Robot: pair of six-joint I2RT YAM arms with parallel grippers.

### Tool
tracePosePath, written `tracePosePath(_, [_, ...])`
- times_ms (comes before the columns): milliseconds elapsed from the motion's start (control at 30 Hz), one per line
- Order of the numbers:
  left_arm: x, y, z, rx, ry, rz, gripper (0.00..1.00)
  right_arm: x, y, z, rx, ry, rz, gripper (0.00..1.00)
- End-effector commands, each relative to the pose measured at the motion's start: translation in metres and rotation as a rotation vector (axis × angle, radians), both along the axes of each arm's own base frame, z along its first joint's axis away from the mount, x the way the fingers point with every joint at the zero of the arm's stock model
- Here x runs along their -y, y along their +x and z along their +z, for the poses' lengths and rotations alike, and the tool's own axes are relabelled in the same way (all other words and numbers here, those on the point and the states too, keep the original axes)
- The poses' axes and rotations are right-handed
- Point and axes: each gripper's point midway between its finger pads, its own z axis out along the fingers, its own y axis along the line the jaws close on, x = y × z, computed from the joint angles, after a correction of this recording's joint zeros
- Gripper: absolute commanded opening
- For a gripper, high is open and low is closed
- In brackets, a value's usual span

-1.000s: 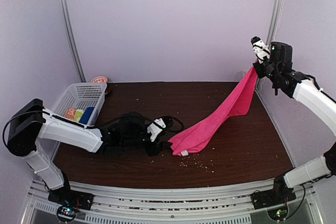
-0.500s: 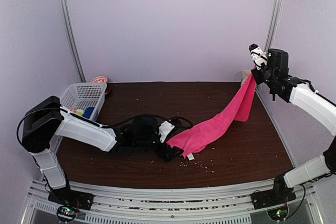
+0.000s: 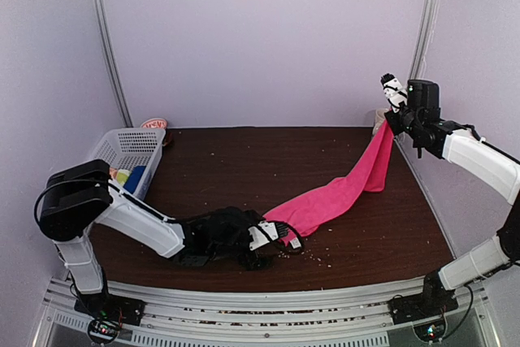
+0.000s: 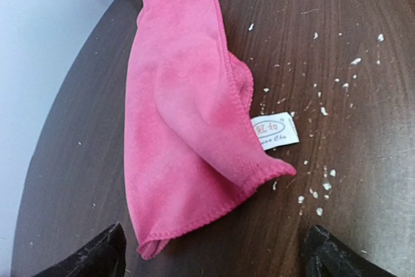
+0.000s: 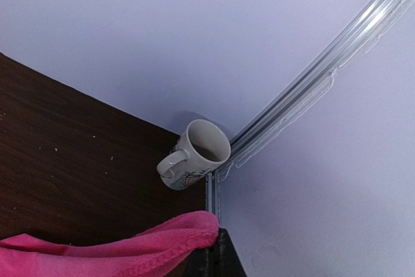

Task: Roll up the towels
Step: Adjust the towel at the center of the board.

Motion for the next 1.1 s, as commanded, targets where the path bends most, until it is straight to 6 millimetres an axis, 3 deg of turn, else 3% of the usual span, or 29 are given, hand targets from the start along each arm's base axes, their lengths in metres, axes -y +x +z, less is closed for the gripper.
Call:
tracePosePath(0, [0.008, 0.020, 0.007, 0.242, 0.120, 0.015, 0.98, 0.000, 0.001, -0.002, 0.003, 0.020, 0.004, 0.00])
tracePosePath(233, [0.020, 0.013, 0.010, 0.366, 0.197, -0.025, 0.94, -0.002, 0.000, -0.004, -0.002, 0.029, 0.016, 0.00])
tracePosePath(400, [0.033, 0.003, 0.000, 0.400, 0.253, -0.065, 0.76, -0.002, 0.000, -0.004, -0.004, 0.030, 0.019, 0.00])
tracePosePath(600, [0.043, -0.001, -0.002, 0.434, 0.280, -0.076, 0.62, -0.002, 0.000, -0.005, -0.005, 0.033, 0.020, 0.00])
tracePosePath(733, [0.049, 0.002, -0.007, 0.462, 0.320, -0.068, 0.42, -0.003, 0.000, -0.007, -0.012, 0.037, 0.029, 0.00])
tracePosePath(1067, [0.054, 0.001, -0.008, 0.495, 0.355, -0.060, 0.35, -0.006, 0.001, -0.011, -0.023, 0.046, 0.042, 0.00])
